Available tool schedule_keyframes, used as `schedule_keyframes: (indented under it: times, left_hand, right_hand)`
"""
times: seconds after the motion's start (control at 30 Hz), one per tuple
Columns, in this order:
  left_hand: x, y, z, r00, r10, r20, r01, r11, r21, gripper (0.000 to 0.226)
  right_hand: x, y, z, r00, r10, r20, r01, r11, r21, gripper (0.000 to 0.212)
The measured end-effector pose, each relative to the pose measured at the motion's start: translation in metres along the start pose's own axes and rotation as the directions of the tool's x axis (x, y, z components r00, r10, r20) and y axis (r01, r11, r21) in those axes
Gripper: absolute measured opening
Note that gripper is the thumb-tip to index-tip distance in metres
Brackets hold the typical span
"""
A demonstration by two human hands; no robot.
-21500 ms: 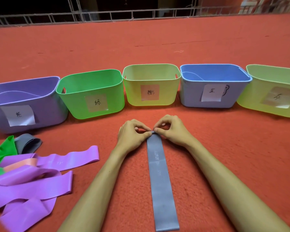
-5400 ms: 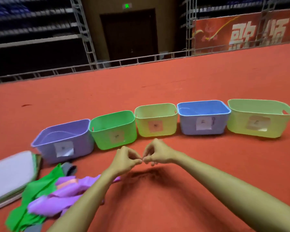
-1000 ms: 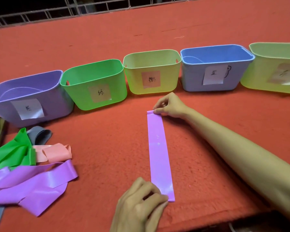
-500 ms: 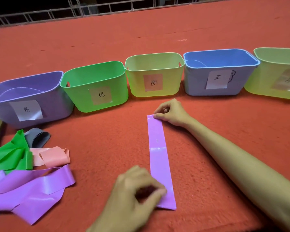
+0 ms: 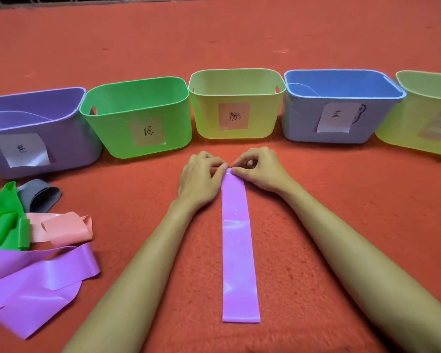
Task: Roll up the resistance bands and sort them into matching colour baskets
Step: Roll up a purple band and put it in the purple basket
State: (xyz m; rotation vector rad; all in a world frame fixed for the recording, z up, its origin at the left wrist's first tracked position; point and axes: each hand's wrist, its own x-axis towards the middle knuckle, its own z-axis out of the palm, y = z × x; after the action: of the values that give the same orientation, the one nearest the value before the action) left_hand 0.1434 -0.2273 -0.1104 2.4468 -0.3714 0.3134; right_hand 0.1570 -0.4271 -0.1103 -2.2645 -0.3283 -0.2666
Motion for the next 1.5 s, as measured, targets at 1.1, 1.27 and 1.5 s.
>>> schedule_keyframes:
  times: [1.1,1.27,1.5]
  left_hand:
    - [0.0026,-0.0045,0.0007,0.993,-0.118,-0.001,0.115,0.971,-0.208,0.007]
    - [0.0022,-0.0045,-0.0005,0.996,-0.084,0.011,0.084,0.978,-0.189,0.002]
    - [0.0013,-0.0059,-0.0022,0.996,-0.085,0.028,0.089,0.97,-0.226,0.006]
  right_hand:
    - [-0.0075,-0.005,0.0036,0.995,-0.103,-0.008,0.103,0.995,-0.017,0.01]
    - [-0.0071,-0.0073,0.0026,0.999,-0.051,-0.019,0.052,0.997,0.054,0.009]
    - [-0.0089,-0.0056,0.0013,0.998,-0.059,-0.003,0.059,0.998,-0.031,0.006]
